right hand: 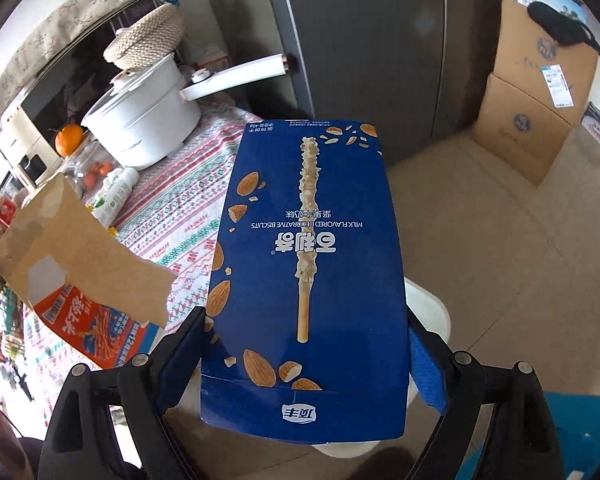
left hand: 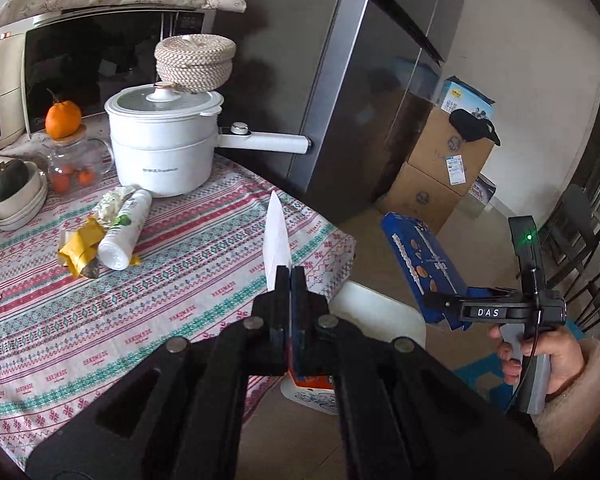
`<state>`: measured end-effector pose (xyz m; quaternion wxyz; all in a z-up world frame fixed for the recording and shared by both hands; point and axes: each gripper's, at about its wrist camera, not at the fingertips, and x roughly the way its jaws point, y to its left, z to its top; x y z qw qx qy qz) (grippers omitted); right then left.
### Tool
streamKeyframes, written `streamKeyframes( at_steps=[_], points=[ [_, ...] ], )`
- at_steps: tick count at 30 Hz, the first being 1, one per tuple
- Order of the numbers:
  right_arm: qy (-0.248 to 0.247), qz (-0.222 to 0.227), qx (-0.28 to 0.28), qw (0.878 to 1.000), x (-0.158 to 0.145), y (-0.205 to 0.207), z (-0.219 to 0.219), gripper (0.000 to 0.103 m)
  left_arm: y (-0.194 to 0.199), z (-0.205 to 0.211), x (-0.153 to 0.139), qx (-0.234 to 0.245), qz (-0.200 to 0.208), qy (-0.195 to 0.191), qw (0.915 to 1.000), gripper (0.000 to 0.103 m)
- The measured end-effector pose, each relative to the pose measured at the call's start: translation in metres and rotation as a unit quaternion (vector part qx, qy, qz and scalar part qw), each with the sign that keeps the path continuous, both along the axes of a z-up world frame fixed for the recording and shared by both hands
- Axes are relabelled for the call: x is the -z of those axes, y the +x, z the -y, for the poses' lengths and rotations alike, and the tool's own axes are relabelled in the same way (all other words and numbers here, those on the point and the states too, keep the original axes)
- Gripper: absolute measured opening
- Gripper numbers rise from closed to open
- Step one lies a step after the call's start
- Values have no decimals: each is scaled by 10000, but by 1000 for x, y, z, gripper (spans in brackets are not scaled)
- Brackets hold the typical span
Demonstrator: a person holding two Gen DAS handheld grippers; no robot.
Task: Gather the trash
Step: 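Carry the paper bag and blue biscuit box to the white bin and release both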
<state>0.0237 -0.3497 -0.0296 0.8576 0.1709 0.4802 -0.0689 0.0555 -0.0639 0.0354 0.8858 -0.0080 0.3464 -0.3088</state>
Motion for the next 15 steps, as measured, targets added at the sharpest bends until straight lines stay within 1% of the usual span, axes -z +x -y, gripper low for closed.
streamKeyframes(
  at_steps=[2,6,11,15],
  points=[
    [88,-40,118,9999,4,-9,13,92,-4,26,6,229,0,155,9996,1],
    [104,-73,309,9994,8,-22,32,92,-10,75,25,570,-24,437,9974,1],
    [148,-170,524,9984,16,-33,54,92,-14,132,60,887,-125,785,9929,1],
    [173,-262,615,9976,21,-39,65,92,-13,164,87,1109,-161,1002,9886,1]
  ],
)
